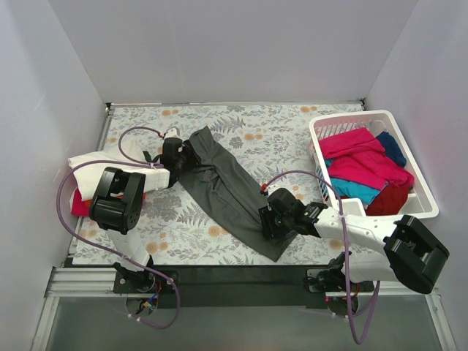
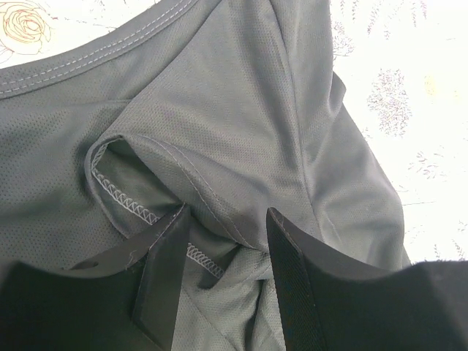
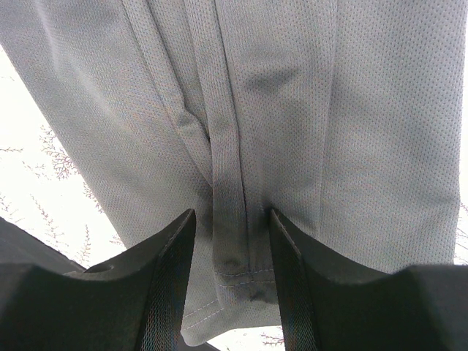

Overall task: Fold and stack the t-shirts
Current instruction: Fold the tshirt

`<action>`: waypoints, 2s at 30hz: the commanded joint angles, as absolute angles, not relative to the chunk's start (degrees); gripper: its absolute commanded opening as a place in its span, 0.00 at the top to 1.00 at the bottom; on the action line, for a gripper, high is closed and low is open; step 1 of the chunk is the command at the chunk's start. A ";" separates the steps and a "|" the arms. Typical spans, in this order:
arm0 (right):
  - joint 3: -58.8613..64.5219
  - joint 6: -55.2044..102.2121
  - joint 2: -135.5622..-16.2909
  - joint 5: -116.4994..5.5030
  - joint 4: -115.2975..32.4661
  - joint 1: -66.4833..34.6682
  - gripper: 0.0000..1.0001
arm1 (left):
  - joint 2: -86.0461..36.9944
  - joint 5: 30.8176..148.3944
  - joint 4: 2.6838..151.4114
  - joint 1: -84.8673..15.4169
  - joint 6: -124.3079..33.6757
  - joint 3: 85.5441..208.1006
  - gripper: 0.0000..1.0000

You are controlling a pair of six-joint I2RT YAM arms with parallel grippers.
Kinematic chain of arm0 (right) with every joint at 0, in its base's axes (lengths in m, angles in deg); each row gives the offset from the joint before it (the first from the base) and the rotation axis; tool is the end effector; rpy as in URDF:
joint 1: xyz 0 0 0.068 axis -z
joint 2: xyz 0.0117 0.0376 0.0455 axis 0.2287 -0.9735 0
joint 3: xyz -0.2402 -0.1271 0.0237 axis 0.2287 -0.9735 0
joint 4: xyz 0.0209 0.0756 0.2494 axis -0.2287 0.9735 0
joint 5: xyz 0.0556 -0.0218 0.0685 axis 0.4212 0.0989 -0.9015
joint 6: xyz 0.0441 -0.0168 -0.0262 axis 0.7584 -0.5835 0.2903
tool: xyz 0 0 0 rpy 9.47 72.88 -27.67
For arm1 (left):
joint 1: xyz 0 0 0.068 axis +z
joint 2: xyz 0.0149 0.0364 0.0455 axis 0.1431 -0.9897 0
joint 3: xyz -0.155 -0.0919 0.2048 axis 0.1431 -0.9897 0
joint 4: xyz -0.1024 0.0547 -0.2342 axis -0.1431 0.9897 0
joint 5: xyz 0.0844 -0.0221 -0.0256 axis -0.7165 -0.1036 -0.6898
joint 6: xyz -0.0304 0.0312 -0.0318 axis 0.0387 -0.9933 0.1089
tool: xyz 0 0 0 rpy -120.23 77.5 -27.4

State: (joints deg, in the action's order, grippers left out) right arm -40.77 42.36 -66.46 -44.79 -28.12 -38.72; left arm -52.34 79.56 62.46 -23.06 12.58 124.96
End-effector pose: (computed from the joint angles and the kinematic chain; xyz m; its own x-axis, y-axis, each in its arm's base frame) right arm 0.1426 0.1791 0.1661 -0.7786 -0.2927 -0.5551 -0.4763 0.8515 0.2191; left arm 0.3525 -0.0922 0.1465 -0.4172 -0.8579 -0.3000 -0.4539 0.4826 -0.7491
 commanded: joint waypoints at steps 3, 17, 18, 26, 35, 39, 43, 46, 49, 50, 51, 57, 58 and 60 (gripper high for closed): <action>-43.71 43.41 -68.24 -44.08 -25.31 -39.16 0.59 | -51.16 78.09 62.09 -22.64 12.54 126.06 0.57; -43.98 43.58 -68.06 -43.81 -25.22 -39.16 0.59 | -53.97 79.32 62.28 -22.38 13.33 127.04 0.57; -44.06 43.58 -67.97 -43.90 -25.22 -39.16 0.59 | -54.15 79.50 62.10 -22.38 13.33 127.04 0.57; -44.41 44.02 -67.80 -43.38 -25.22 -39.25 0.59 | -53.80 81.26 60.78 -22.38 14.47 126.86 0.78; -44.77 44.29 -67.36 -43.02 -24.96 -39.16 0.59 | -47.40 84.59 64.38 -21.59 14.30 123.61 0.99; -45.29 44.46 -66.57 -42.85 -24.96 -39.25 0.59 | -45.28 88.10 66.93 -20.80 14.82 123.17 0.99; -45.91 44.55 -65.86 -42.85 -24.87 -39.16 0.59 | -44.22 91.80 68.60 -20.18 15.44 122.99 0.98; -46.26 44.73 -65.07 -42.67 -24.70 -39.16 0.59 | -43.25 93.03 68.87 -19.57 15.79 122.20 0.93; -46.70 44.81 -64.37 -42.50 -24.43 -39.16 0.59 | -42.64 93.12 68.78 -18.51 15.70 121.76 0.88; -46.87 44.81 -64.11 -42.32 -24.35 -39.16 0.59 | -42.37 93.12 68.69 -17.90 15.79 121.68 0.83; -46.96 44.90 -63.76 -42.23 -24.26 -39.16 0.60 | -42.37 93.12 68.69 -17.63 15.88 121.67 0.81; -47.23 45.08 -62.79 -41.79 -23.82 -39.16 0.59 | -42.11 95.32 67.55 -14.47 16.49 122.99 0.59; -47.14 45.08 -62.87 -41.71 -23.82 -39.16 0.59 | -42.28 95.58 67.64 -14.38 16.41 123.25 0.58; -47.05 45.08 -63.05 -41.62 -23.82 -39.16 0.59 | -42.37 97.33 66.85 -14.38 16.40 122.74 0.57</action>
State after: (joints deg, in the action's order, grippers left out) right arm -44.64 44.92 -62.29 -43.32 -31.09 -38.94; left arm -45.10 94.12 67.97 -14.64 16.51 121.96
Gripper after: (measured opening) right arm 0.408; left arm 0.421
